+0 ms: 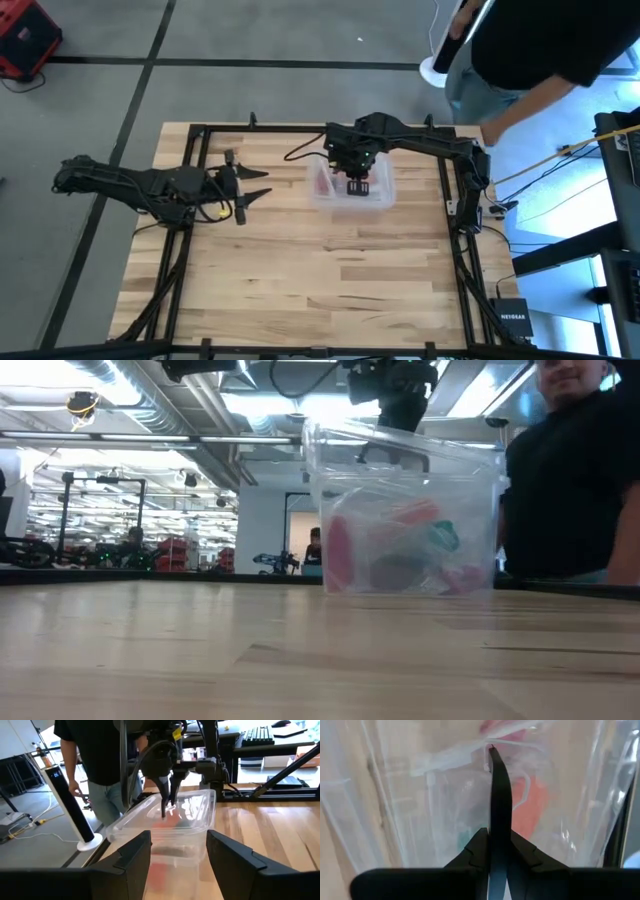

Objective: Roll bandage
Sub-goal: Close the transparent bin

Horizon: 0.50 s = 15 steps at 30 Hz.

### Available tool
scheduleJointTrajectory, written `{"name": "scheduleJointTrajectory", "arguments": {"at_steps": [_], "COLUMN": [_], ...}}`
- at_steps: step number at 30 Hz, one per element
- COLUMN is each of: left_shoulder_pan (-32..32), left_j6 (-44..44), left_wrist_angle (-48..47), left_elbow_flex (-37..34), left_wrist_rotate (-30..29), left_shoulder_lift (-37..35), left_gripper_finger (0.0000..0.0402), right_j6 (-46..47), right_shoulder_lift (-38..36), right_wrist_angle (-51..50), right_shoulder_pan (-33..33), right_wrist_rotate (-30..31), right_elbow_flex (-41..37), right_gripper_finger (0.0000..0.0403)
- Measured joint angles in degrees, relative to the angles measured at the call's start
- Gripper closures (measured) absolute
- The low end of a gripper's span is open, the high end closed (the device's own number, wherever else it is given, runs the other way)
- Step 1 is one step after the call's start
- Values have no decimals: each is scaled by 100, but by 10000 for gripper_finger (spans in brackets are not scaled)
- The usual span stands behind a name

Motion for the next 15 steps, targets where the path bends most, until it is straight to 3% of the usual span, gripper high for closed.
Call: {"name": "scheduleJointTrajectory", "arguments": {"at_steps": [15], "left_shoulder_pan": [0], "left_j6": [103], "left_wrist_angle": [-168], "left_elbow_flex": [4], "left_wrist_rotate": [2], "left_shoulder_lift": [245], "left_gripper_finger": [218], "right_j6": [418], "right_shoulder_lift": [38], "right_wrist_angle": [58], "right_shoulder_pan": [31], "right_wrist_rotate": [-161], "right_elbow_flex": [0], "right_gripper_finger": [360]}}
